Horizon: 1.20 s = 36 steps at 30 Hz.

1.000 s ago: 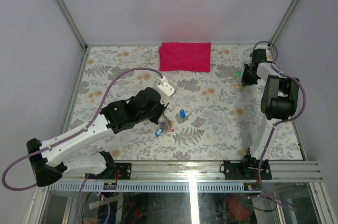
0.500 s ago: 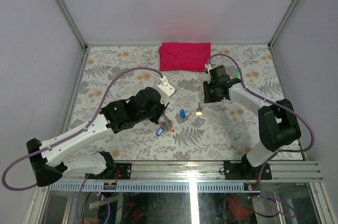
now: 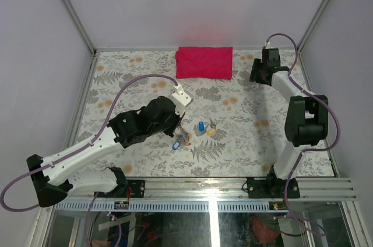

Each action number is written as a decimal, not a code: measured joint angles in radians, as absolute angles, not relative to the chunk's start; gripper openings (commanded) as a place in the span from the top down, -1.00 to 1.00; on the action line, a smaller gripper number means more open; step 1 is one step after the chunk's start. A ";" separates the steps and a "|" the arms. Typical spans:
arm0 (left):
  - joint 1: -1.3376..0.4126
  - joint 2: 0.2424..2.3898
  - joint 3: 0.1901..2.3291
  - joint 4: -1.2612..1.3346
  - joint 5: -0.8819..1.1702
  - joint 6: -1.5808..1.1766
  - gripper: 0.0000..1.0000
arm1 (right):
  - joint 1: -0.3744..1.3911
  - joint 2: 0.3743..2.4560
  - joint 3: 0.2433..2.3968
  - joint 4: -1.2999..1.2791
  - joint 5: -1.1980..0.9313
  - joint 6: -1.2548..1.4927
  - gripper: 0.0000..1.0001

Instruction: Put the keys on the keyring

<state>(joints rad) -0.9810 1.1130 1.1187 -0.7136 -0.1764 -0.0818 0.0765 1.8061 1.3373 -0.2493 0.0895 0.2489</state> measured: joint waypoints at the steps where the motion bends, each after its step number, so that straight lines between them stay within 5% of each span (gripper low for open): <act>1: -0.981 1.113 1.119 -0.713 -0.176 -0.082 1.00 | 0.061 1.831 1.349 -0.238 0.099 0.252 -0.18; 26: -0.981 1.091 1.118 -0.738 -0.194 -0.082 1.00 | -0.042 2.188 1.613 -0.261 0.121 0.262 0.19; 36: -0.981 1.091 1.118 -0.741 -0.199 -0.083 1.00 | -0.042 2.196 1.634 -0.280 0.107 0.260 0.85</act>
<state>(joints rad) -0.9813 1.0908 1.1179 -0.7406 -0.1986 -0.0826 -0.0422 2.1963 1.6341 -0.2798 0.1066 0.2604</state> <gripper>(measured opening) 0.011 0.135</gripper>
